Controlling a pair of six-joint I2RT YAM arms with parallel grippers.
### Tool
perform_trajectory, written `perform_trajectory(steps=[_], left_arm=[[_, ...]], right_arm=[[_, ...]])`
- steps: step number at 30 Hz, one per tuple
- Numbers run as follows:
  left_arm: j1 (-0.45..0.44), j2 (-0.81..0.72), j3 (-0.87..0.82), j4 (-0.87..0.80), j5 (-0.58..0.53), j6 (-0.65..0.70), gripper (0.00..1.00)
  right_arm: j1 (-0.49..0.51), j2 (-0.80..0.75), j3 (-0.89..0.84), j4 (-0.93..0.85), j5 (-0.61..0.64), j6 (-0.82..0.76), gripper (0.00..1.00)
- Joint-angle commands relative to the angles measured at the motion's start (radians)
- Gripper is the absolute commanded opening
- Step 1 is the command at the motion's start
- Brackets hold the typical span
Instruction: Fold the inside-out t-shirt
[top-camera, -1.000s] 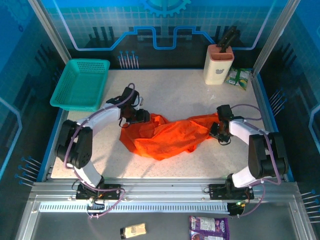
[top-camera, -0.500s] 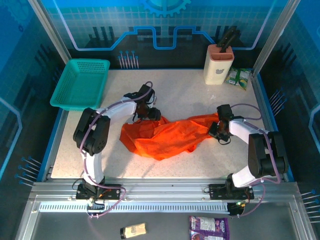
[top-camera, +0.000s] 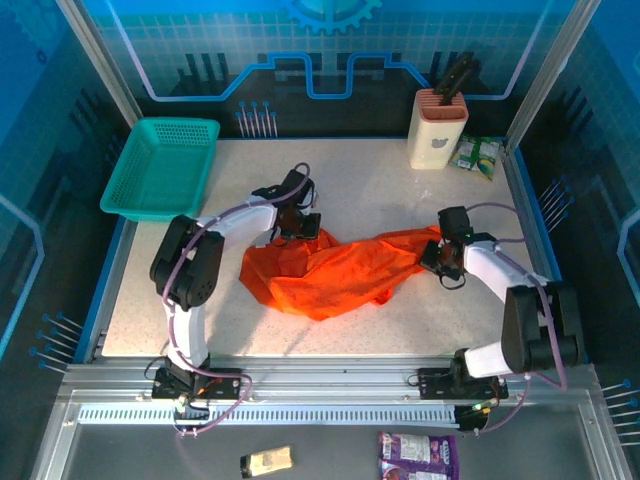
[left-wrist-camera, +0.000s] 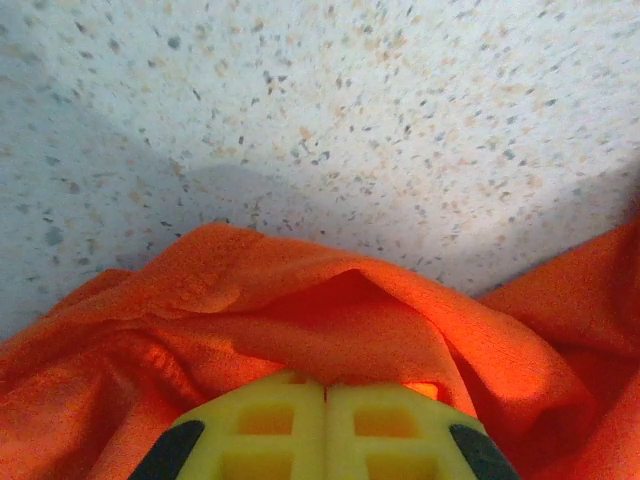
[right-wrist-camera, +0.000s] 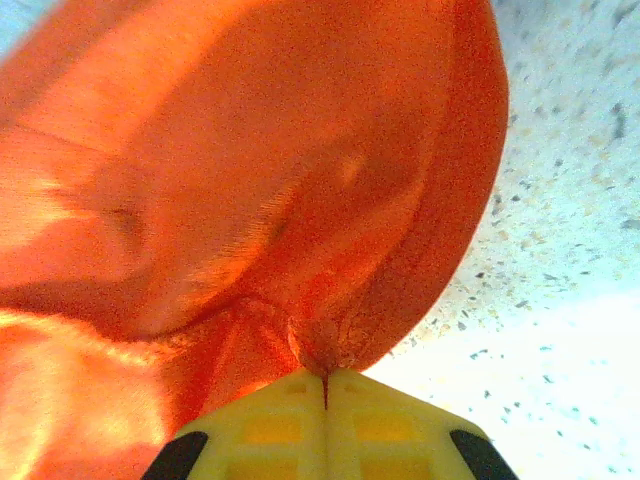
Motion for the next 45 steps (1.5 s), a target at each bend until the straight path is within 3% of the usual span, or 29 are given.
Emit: perform_trajectory(steps=[1, 9, 18, 26, 35, 40, 45], left_arm=[[0.025, -0.180, 0.010, 0.018, -0.044, 0.027, 0.00], [0.123, -0.534, 0.057, 0.005, -0.053, 0.046, 0.00], [0.223, -0.854, 0.104, 0.023, -0.106, 0.044, 0.00], [0.234, -0.970, 0.165, 0.059, -0.215, 0.077, 0.00], [0.235, -0.689, 0.342, 0.049, -0.167, 0.134, 0.00], [0.248, -0.474, 0.349, 0.061, -0.073, 0.107, 0.00], [0.269, -0.152, 0.439, 0.017, 0.095, 0.085, 0.00]], right_arm=[[-0.015, -0.131, 0.064, -0.050, 0.034, -0.056, 0.00], [-0.017, -0.432, 0.271, -0.155, 0.153, -0.148, 0.00], [-0.018, -0.642, 0.513, -0.166, 0.267, -0.248, 0.00], [-0.016, -0.705, 0.648, -0.087, 0.227, -0.307, 0.00], [-0.015, -0.512, 0.703, -0.153, 0.027, -0.272, 0.00], [-0.013, -0.411, 0.542, -0.168, -0.024, -0.206, 0.00], [-0.011, -0.318, 0.321, -0.118, 0.010, -0.121, 0.00]])
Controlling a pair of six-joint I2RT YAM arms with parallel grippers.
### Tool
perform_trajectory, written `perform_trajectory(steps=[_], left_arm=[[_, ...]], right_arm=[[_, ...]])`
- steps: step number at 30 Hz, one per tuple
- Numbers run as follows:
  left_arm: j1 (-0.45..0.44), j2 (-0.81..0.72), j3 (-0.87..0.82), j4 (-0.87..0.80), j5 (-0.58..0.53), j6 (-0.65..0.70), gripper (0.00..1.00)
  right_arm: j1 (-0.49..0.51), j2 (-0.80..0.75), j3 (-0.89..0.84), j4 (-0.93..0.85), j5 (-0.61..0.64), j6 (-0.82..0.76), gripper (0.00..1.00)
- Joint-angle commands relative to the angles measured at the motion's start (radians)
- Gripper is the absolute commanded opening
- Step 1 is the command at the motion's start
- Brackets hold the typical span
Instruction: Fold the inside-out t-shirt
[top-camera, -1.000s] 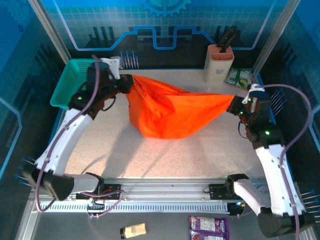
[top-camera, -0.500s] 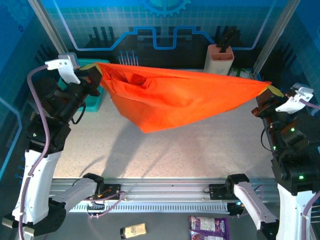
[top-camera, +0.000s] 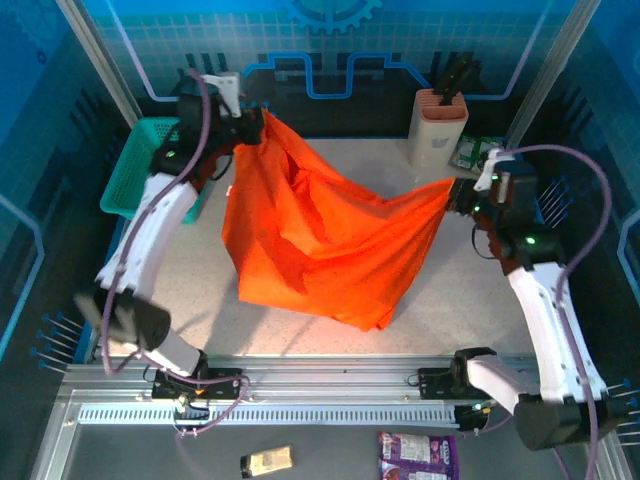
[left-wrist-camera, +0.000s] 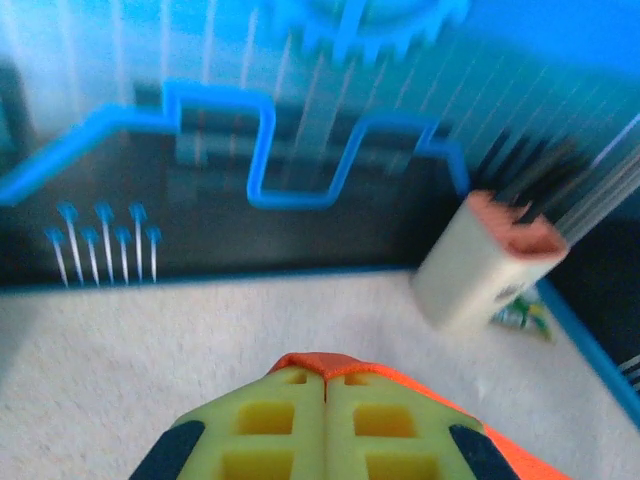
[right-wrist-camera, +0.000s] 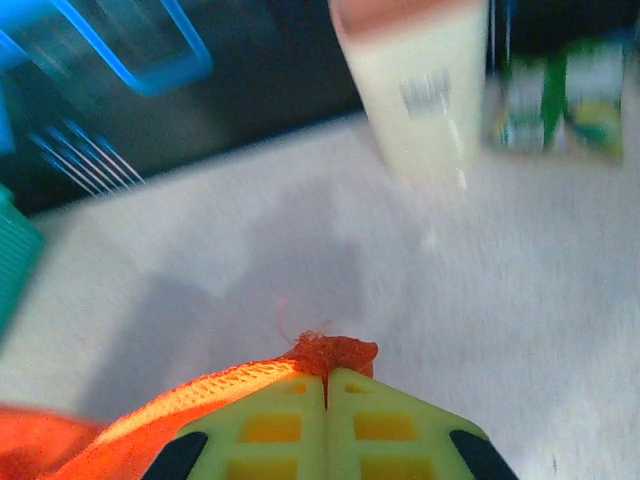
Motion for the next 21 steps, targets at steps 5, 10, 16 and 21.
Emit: perform_trajectory(steps=[5, 10, 16, 21], left_arm=[[0.012, 0.304, 0.157, -0.132, 0.223, -0.069, 0.42], [-0.035, 0.179, -0.043, -0.074, 0.215, -0.087, 0.51], [-0.155, 0.012, -0.340, -0.100, 0.102, -0.126, 0.52], [-0.236, -0.061, -0.592, 0.015, 0.095, -0.252, 0.54]], right_arm=[[-0.020, 0.097, -0.195, 0.045, 0.030, 0.082, 0.00], [-0.029, 0.116, -0.242, 0.045, 0.067, 0.078, 0.00], [-0.032, 0.125, -0.272, 0.046, 0.066, 0.075, 0.00], [-0.032, 0.150, -0.322, 0.037, 0.060, 0.077, 0.00]])
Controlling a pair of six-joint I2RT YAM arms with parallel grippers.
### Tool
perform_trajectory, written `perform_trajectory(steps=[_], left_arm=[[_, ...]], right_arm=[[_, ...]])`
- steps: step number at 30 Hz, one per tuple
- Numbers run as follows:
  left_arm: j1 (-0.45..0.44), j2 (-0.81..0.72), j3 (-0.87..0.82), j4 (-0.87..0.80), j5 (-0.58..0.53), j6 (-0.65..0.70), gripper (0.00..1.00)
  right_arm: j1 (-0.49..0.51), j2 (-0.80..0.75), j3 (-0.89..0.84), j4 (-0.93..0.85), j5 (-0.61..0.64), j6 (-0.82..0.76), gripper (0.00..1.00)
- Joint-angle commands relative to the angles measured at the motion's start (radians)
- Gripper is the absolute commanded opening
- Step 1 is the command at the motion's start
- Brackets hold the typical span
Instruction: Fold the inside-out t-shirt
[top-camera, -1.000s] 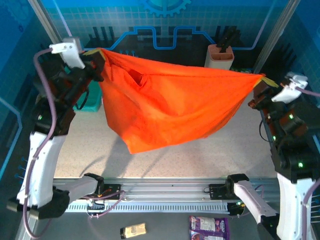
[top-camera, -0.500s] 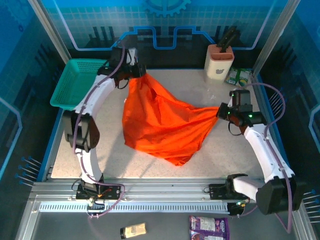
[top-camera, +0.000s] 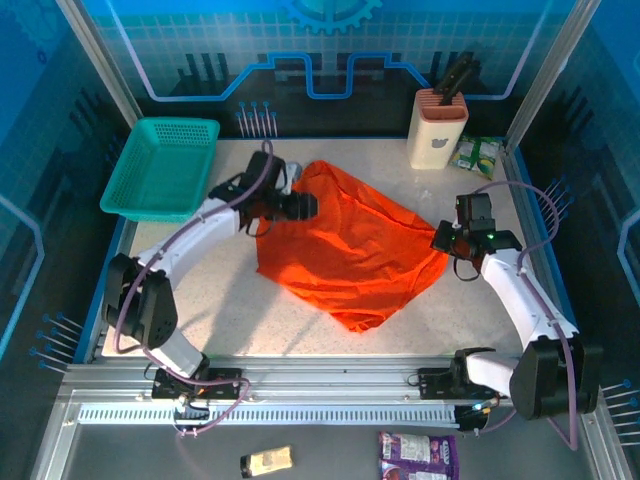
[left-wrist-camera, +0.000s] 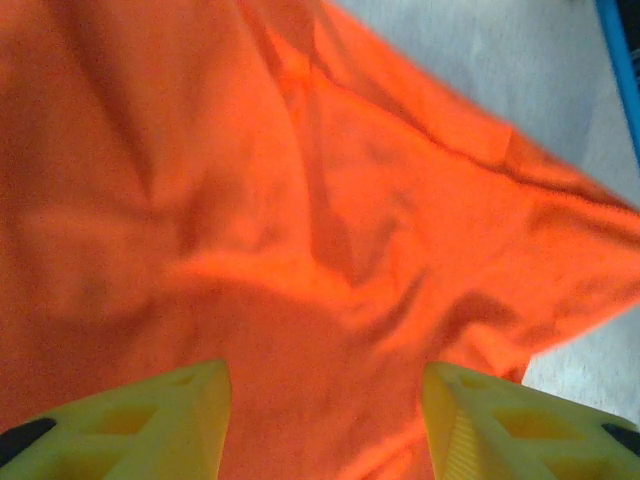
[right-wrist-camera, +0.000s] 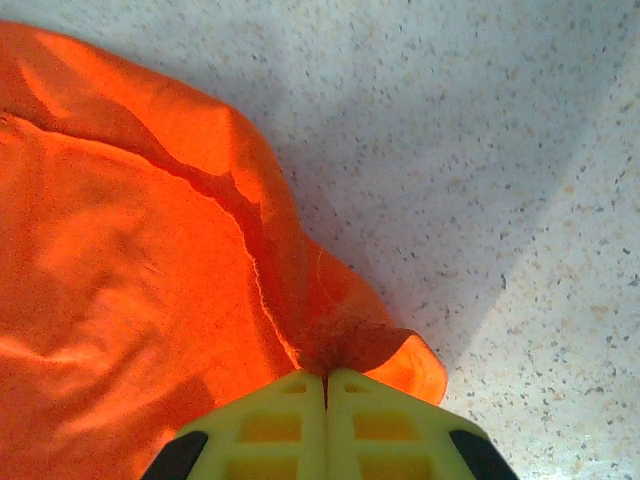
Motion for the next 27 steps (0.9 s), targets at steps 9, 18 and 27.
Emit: perform_trajectory(steps=[9, 18, 27], left_arm=[[0.007, 0.162, -0.205, 0.137, -0.089, -0.165, 0.47], [0.167, 0.377, -0.038, 0.130, -0.055, -0.092, 0.44], [0.203, 0.553, 0.313, 0.050, -0.029, -0.034, 0.45]], right_arm=[[0.019, 0.008, -0.077, -0.045, -0.080, 0.060, 0.00], [0.151, -0.041, -0.120, -0.105, -0.130, 0.139, 0.00], [0.249, 0.003, -0.099, -0.126, -0.157, 0.156, 0.08]])
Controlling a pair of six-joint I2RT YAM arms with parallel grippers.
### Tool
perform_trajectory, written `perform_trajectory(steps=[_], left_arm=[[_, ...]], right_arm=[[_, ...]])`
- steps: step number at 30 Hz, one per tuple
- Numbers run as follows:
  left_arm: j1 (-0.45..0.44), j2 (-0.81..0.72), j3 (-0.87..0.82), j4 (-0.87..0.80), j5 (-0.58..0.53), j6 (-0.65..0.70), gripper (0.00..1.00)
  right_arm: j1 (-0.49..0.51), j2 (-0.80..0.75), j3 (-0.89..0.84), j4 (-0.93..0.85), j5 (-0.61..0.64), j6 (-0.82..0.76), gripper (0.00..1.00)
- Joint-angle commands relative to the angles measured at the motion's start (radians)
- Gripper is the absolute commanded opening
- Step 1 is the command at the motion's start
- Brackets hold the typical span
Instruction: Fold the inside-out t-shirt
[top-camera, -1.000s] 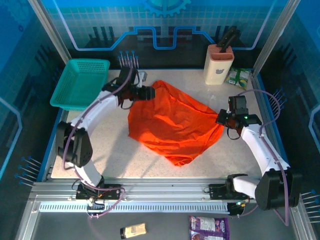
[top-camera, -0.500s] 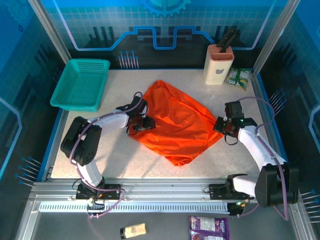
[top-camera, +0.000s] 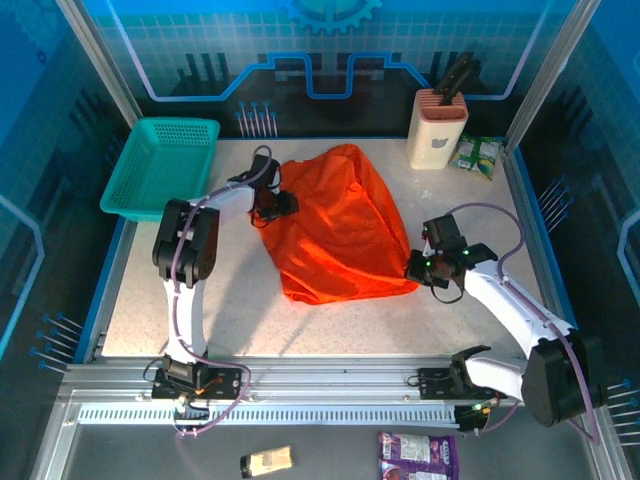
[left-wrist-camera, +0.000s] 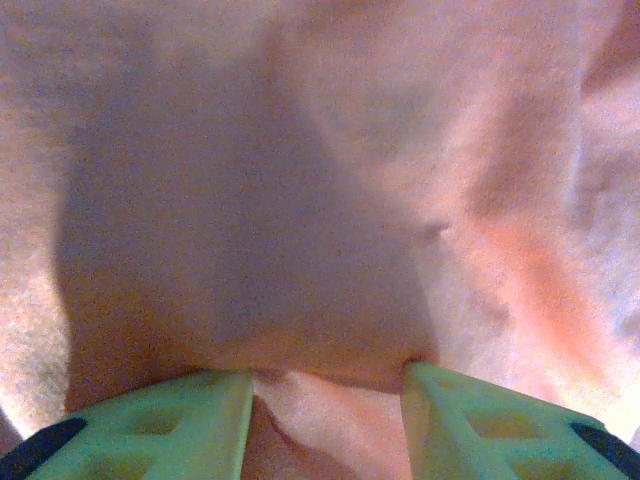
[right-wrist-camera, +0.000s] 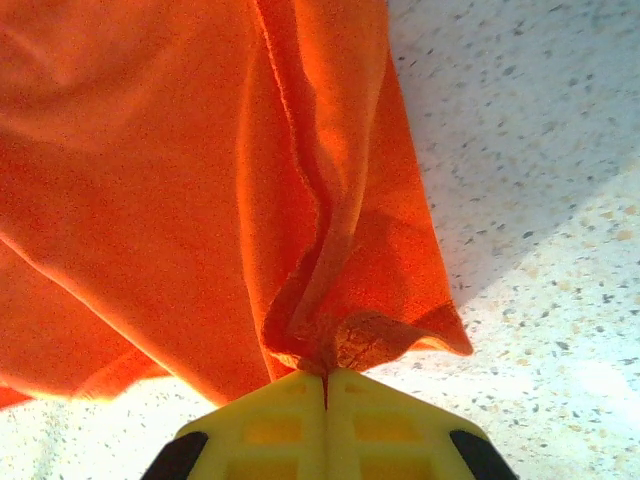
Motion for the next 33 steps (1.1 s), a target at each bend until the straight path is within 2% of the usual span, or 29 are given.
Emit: perform_trajectory(steps=[1, 3, 6, 8, 10, 11, 18, 22, 33], left_arm=[[-0.005, -0.019, 0.051, -0.043, 0.037, 0.028, 0.45], [-0.019, -0.080, 0.030, -0.021, 0.048, 0.029, 0.46], [-0.062, -0.194, -0.039, -0.010, 0.062, 0.069, 0.46], [-0.109, -0.275, -0.105, -0.008, 0.063, 0.109, 0.47], [-0.174, -0.360, -0.177, -0.014, 0.043, 0.150, 0.47], [-0.204, -0.397, -0.215, -0.015, 0.026, 0.158, 0.47], [-0.460, -0.554, -0.390, -0.063, -0.066, 0.233, 0.46], [-0.564, -0.552, -0.410, -0.121, -0.141, 0.296, 0.46], [-0.704, -0.377, -0.287, -0.299, -0.259, 0.493, 0.49]], right_arm=[[0.022, 0.029, 0.025, -0.073, 0.034, 0.005, 0.12], [0.031, 0.035, 0.043, -0.101, 0.062, -0.012, 0.14], [0.040, 0.021, 0.044, -0.092, 0.047, -0.020, 0.11], [0.043, 0.013, 0.041, -0.086, 0.045, -0.010, 0.17], [0.048, 0.013, 0.045, -0.094, 0.055, -0.002, 0.30], [0.051, 0.014, 0.049, -0.098, 0.063, 0.002, 0.33], [0.071, -0.002, 0.071, -0.116, 0.106, 0.007, 0.41], [0.078, -0.036, 0.072, -0.108, 0.104, -0.003, 0.41], [0.084, -0.061, 0.109, -0.077, 0.084, -0.060, 0.42]])
